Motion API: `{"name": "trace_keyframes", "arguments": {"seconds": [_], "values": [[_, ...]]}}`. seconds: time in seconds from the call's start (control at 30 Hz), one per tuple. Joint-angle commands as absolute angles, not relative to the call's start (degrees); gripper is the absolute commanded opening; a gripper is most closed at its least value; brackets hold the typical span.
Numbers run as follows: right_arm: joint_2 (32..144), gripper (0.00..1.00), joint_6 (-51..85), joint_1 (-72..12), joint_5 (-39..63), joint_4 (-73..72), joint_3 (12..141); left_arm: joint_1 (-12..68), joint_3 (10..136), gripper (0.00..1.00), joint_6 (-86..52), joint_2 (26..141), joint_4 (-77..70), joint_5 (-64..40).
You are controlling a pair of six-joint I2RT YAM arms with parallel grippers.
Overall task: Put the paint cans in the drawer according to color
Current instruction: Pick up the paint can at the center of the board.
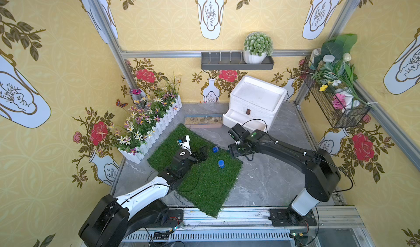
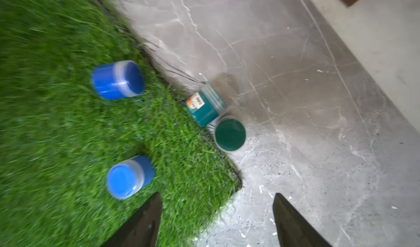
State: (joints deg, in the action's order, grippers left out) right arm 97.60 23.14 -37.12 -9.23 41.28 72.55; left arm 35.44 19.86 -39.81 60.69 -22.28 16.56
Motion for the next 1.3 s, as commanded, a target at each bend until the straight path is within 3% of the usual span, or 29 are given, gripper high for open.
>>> {"name": "trace_keyframes", "arguments": {"seconds": [0.0, 0.3, 0.53, 0.87, 1.1, 1.27], "values": [[101.52, 0.75, 21.80, -36.31, -9.62, 43.48, 74.57, 35.07, 20.04, 1.00, -39.73, 60.47, -21.22, 17.17], [108.28, 0.61, 20.43, -33.07, -6.36, 44.33, 78.70, 34.48, 21.14, 1.00, -39.11, 61.52, -21.09, 16.26], [111.52, 0.57, 19.84, -32.66, -4.82, 44.47, 80.61, 34.37, 21.62, 1.00, -39.09, 62.05, -21.24, 15.91], [115.70, 0.44, 18.72, -31.55, -3.80, 45.53, 83.70, 34.28, 21.88, 1.00, -39.98, 61.97, -20.62, 15.38], [114.47, 0.28, 18.35, -31.82, -3.52, 44.87, 82.64, 34.28, 22.08, 1.00, -40.51, 61.52, -19.80, 14.94], [108.89, 0.27, 19.09, -32.41, -4.67, 43.32, 78.43, 34.34, 21.77, 1.00, -40.96, 61.57, -20.78, 14.86]]}}
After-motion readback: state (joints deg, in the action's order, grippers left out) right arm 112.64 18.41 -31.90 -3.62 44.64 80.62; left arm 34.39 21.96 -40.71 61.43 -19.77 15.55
